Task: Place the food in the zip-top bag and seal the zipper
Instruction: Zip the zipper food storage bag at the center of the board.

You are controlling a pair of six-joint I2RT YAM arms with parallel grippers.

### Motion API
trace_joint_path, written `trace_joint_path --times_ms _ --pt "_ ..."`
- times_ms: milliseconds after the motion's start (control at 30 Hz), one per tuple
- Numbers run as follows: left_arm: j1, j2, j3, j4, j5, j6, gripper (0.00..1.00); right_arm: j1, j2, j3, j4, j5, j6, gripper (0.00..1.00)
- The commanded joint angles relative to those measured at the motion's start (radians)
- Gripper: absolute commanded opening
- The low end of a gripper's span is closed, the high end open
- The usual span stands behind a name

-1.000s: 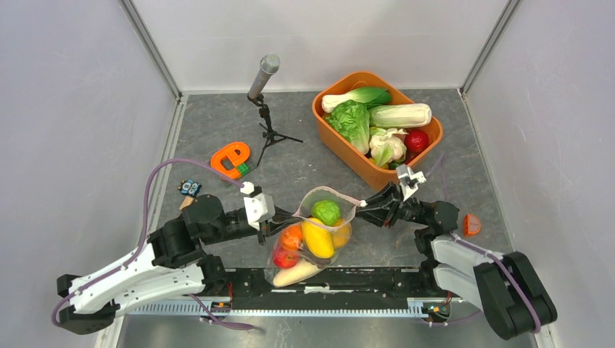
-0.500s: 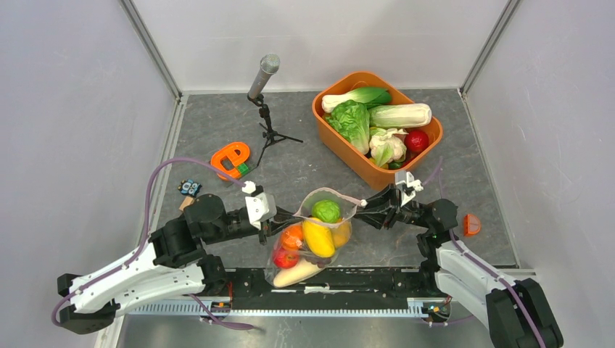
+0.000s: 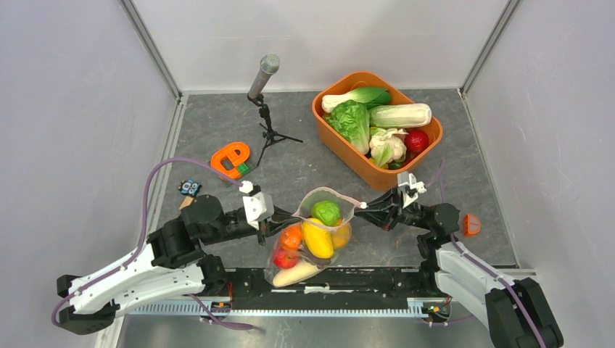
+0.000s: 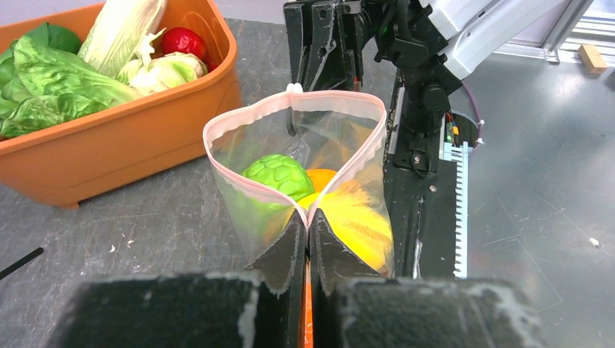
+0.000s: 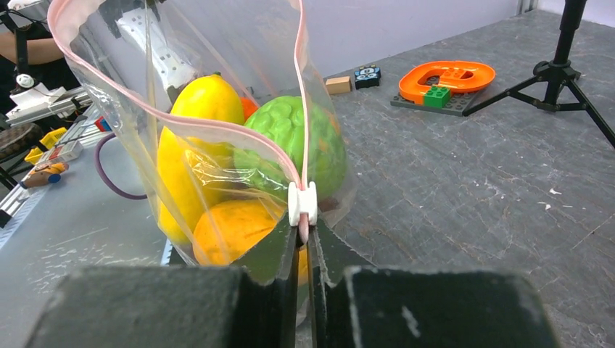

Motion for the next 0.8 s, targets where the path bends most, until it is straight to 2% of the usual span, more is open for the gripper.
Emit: trace_joint_path --times_ms 0,100,267,300,433,600,767 --pt "-0.002 -0.025 0.025 0.061 -0.010 -0.032 0.02 0.004 -0.018 -0.026 0.042 0.005 -0.003 0.08" --pt "-0.002 -0.034 0.022 0.061 -0.025 -0.032 0.02 0.004 -0.029 -0.029 0.023 0.009 -0.010 0.00" --pt "-0.001 -0.040 0.020 0.059 -0.041 -0.030 0.02 0.002 -0.070 -0.018 -0.046 0.036 -0.044 0.00" --pt "-0.002 -0.037 0.023 0.056 -0.046 -0.037 0.07 0.004 -0.082 -0.008 -0.078 0.044 -0.058 0.00" --pt "-0.002 -0.020 0.054 0.015 -0.084 -0.073 0.64 0.006 -0.137 0.049 -0.236 0.059 -0.127 0.00" --pt "-0.002 0.035 0.194 -0.098 -0.163 -0.129 0.85 0.015 -0.203 0.153 -0.501 0.075 -0.261 0.00" --pt "-0.001 0.157 0.369 -0.177 -0.094 -0.107 0.90 0.021 -0.237 0.252 -0.630 0.072 -0.319 0.00"
